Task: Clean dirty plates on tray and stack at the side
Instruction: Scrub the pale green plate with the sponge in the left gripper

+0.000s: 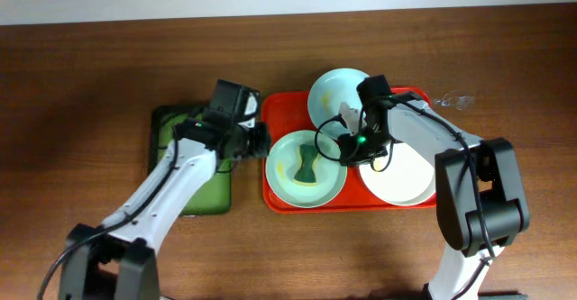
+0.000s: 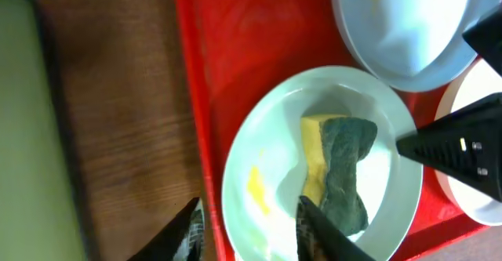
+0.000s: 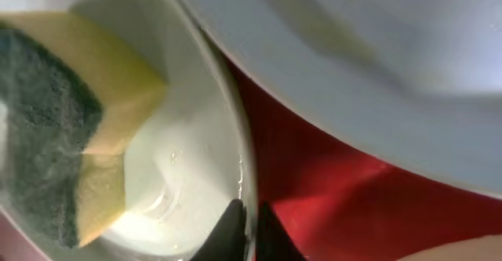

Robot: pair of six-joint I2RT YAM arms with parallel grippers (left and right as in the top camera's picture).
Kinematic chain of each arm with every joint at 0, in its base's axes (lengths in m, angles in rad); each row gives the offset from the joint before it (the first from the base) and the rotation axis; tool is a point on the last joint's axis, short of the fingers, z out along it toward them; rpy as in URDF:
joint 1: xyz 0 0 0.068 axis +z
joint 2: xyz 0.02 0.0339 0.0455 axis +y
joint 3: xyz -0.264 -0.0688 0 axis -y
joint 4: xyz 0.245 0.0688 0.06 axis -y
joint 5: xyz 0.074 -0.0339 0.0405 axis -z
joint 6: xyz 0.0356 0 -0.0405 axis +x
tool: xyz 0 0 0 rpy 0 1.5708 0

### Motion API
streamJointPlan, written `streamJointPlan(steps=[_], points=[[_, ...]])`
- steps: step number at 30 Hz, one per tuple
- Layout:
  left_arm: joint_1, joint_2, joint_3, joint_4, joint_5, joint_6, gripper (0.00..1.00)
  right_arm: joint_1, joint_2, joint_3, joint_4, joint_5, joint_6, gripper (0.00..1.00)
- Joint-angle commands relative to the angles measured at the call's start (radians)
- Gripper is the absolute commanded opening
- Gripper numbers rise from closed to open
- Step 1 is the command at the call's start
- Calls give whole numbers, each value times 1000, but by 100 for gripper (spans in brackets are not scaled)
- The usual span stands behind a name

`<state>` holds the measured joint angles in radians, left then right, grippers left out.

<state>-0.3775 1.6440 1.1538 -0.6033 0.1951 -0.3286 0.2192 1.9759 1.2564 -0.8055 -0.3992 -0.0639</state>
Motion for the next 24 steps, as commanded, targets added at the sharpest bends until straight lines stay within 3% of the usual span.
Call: streamJointPlan(steps=[1, 2, 3, 10, 12, 14, 17, 21, 24], points=[[-81, 86, -10, 50, 13, 8, 30, 3, 13, -8, 6, -62, -6, 4], [-107, 109, -10, 76, 29, 8, 30, 3, 13, -8, 6, -62, -5, 4], [-138, 129, -10, 107, 57, 6, 38, 3, 13, -8, 6, -62, 1, 4], [-219, 237, -10, 182, 51, -93, 33, 3, 13, -8, 18, -61, 28, 4], [-219, 242, -10, 174, 24, -93, 25, 3, 13, -8, 18, -61, 29, 4], [-219, 249, -11, 157, -5, -93, 5, 3, 13, -8, 17, -61, 31, 4], [-219, 249, -11, 94, -93, -93, 0, 3, 13, -8, 17, -61, 46, 4], [-192, 219, 45, -37, -327, -92, 0, 3, 13, -8, 17, -61, 46, 4], [-187, 186, 52, -34, -375, -93, 0, 3, 13, -8, 17, -61, 46, 4]])
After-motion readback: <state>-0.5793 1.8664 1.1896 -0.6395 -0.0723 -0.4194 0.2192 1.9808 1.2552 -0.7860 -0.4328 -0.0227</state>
